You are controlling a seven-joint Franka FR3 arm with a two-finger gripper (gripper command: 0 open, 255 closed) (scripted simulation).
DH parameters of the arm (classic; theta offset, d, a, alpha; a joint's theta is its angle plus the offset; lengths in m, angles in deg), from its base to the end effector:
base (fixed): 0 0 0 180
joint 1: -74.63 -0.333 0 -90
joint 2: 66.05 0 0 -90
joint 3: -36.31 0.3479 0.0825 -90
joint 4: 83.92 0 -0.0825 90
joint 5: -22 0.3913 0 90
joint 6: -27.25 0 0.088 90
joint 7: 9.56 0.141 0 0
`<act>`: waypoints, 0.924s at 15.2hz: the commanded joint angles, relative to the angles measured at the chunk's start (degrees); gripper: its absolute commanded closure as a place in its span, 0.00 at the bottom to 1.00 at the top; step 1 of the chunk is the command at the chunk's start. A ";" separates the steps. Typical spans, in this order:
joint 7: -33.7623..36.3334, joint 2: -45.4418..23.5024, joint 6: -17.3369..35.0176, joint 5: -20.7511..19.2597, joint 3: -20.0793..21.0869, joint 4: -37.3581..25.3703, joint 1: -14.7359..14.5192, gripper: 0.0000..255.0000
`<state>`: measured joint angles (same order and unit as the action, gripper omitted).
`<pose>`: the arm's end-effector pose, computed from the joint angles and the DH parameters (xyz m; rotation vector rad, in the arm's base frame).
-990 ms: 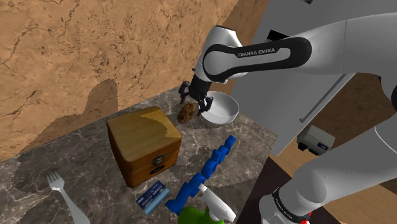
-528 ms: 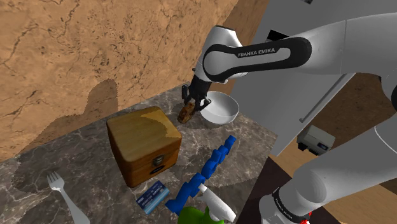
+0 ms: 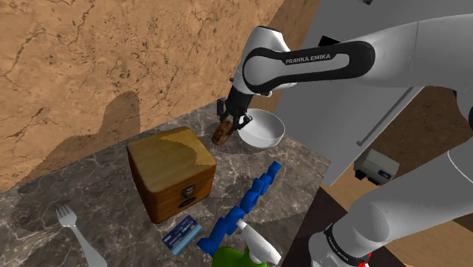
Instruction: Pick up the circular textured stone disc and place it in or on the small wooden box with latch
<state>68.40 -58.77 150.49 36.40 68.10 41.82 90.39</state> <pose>0.4972 0.1658 0.4321 -2.4558 1.7043 0.0916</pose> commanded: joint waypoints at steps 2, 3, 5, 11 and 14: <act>0.03 0.96 -2.33 0.22 -0.27 -1.46 0.05 1.00; 0.06 1.24 -3.12 0.26 -0.36 -1.99 0.08 1.00; 0.13 1.76 -4.69 0.34 -0.54 -3.08 0.12 1.00; 0.45 2.96 -9.34 0.40 -1.06 -6.64 0.28 1.00; 0.67 3.36 -11.64 0.35 -1.29 -8.58 0.37 1.00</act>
<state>69.09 -55.51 139.61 36.78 66.94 33.88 90.68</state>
